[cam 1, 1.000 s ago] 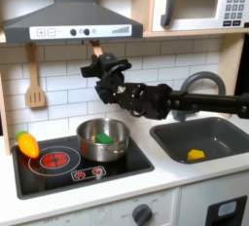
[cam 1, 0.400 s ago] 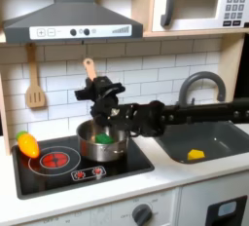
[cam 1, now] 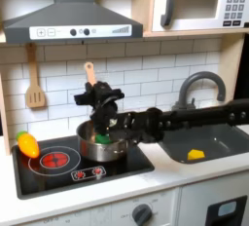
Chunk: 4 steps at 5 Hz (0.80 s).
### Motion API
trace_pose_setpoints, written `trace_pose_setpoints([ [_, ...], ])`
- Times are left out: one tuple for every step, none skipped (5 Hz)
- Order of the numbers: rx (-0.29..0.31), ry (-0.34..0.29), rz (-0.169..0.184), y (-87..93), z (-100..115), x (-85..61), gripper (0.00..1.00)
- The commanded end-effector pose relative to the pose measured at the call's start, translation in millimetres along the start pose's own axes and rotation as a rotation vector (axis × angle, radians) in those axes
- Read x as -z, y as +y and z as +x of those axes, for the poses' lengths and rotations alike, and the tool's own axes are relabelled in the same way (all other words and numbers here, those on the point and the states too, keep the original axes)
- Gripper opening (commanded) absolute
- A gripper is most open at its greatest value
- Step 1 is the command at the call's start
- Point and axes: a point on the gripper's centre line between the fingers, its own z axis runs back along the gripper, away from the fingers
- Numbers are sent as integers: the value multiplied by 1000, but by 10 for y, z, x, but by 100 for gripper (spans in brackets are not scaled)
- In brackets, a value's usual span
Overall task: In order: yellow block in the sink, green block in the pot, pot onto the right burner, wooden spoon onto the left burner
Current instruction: 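Take the wooden spoon off the wall and put it onto the left burner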
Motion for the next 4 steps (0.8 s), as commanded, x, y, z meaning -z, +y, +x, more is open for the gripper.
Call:
trace_pose_setpoints([
  [7, -38, 11, 112, -320, -159, 0],
  [6, -97, -19, 103, -324, -141, 0],
  [5, -102, -38, 65, -314, -119, 0],
  [6, -117, -20, 107, -264, -66, 0],
])
